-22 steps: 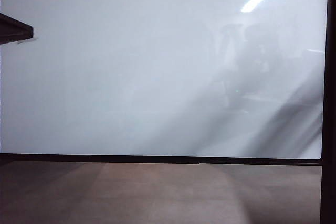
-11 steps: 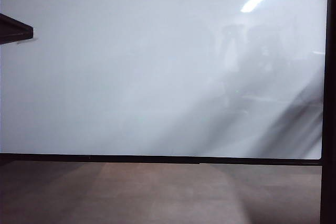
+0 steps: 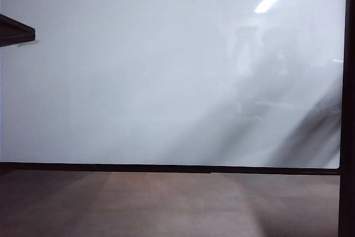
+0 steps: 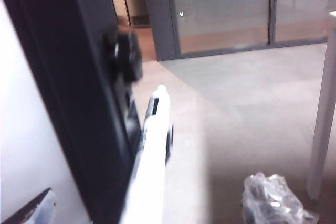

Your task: Reach to the right to find the marker pen, pick it up, and write the number 9 on the whiteboard.

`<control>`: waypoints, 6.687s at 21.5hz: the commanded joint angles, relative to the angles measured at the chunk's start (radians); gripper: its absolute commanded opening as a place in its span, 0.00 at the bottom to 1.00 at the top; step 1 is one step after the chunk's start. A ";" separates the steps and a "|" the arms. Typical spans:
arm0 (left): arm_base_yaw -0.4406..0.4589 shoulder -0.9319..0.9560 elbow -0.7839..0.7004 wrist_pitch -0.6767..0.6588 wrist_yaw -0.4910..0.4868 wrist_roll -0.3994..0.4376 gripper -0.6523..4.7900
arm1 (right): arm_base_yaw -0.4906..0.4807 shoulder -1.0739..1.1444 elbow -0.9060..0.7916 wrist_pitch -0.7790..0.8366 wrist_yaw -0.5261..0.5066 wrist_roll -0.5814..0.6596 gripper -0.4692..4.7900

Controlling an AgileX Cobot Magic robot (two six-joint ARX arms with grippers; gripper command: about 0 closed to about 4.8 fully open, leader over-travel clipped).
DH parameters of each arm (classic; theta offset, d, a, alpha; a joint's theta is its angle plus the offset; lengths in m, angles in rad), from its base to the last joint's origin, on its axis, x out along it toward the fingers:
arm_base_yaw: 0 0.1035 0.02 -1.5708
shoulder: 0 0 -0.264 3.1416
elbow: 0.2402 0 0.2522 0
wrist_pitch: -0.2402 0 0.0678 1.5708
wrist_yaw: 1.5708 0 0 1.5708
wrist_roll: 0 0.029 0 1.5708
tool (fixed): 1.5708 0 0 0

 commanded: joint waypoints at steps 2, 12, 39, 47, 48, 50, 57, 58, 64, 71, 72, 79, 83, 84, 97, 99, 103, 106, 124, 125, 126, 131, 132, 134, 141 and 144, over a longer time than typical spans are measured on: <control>-0.001 0.001 0.001 0.013 0.006 -0.003 0.11 | 0.002 -0.003 0.035 -0.002 0.002 -0.005 0.81; -0.001 0.001 0.001 0.013 0.006 -0.003 0.11 | 0.002 -0.003 0.050 -0.050 0.002 -0.005 0.59; 0.063 0.001 0.001 0.012 0.006 -0.003 0.11 | -0.117 -0.613 0.048 -0.400 0.153 0.075 0.08; 0.250 0.001 0.001 0.012 0.006 -0.003 0.11 | -0.060 -1.122 0.048 -0.908 0.186 0.091 0.08; 0.251 0.001 0.001 0.013 0.006 -0.003 0.11 | -0.038 -1.180 0.047 -0.973 0.186 0.090 0.08; 0.251 0.001 0.001 0.013 0.005 -0.003 0.11 | -0.002 -1.273 0.047 -1.064 0.192 0.090 0.08; 0.248 0.001 0.001 0.013 0.006 -0.003 0.11 | 0.209 -1.445 0.047 -1.268 0.307 0.093 0.08; 0.246 0.001 0.006 0.006 0.006 -0.003 0.11 | 0.277 -1.444 0.047 -1.278 0.327 0.094 0.08; 0.246 0.027 0.288 -0.203 0.006 -0.003 0.11 | 0.610 -1.304 0.048 -1.178 0.524 0.071 0.08; 0.246 0.236 0.610 -0.195 0.006 -0.003 0.11 | 0.791 -0.949 0.125 -0.927 0.586 0.071 0.08; 0.246 0.246 0.623 -0.193 0.006 -0.003 0.11 | 0.794 -0.920 0.146 -0.924 0.586 0.071 0.08; 0.247 0.268 0.640 -0.200 0.006 -0.003 0.11 | 0.798 -0.754 0.304 -0.890 0.561 0.069 0.08; 0.247 0.268 0.640 -0.201 0.006 -0.003 0.11 | 0.798 -0.702 0.368 -0.890 0.557 0.063 0.08; 0.247 0.268 0.640 -0.203 0.006 -0.003 0.11 | 0.798 -0.687 0.385 -0.888 0.545 0.063 0.08; 0.247 0.283 0.640 -0.205 0.006 -0.003 0.11 | 0.799 -0.658 0.413 -0.891 0.526 0.064 0.08; 0.247 0.286 0.640 -0.205 0.006 -0.003 0.11 | 0.798 -0.658 0.413 -0.891 0.526 0.064 0.08; 0.247 0.287 0.640 -0.205 0.006 -0.003 0.11 | 0.798 -0.658 0.413 -0.891 0.526 0.064 0.08; 0.247 0.287 0.640 -0.204 0.006 -0.003 0.11 | 0.798 -0.658 0.413 -0.895 0.526 0.064 0.08; 0.247 0.287 0.640 -0.205 0.006 -0.003 0.11 | 0.798 -0.659 0.411 -0.959 0.543 0.064 0.08; 0.247 0.287 0.640 -0.205 0.006 -0.003 0.11 | 0.798 -0.658 0.411 -0.967 0.543 0.064 0.08; 0.247 0.287 0.640 -0.205 0.006 -0.003 0.11 | 0.798 -0.658 0.411 -0.975 0.543 0.064 0.08; 0.247 0.287 0.640 -0.204 0.006 -0.003 0.11 | 0.798 -0.658 0.389 -0.982 0.545 0.068 0.08; 0.247 0.287 0.640 -0.205 0.006 -0.003 0.11 | 0.798 -0.658 0.383 -0.982 0.545 0.069 0.08; 0.247 0.287 0.640 -0.205 0.006 -0.003 0.11 | 0.798 -0.658 0.367 -0.981 0.546 0.072 0.08; 0.247 0.287 0.640 -0.205 0.006 -0.003 0.11 | 0.798 -0.658 0.337 -0.970 0.554 0.075 0.08; 0.247 0.287 0.640 -0.205 0.006 -0.003 0.11 | 0.797 -0.661 0.337 -0.967 0.576 0.074 0.09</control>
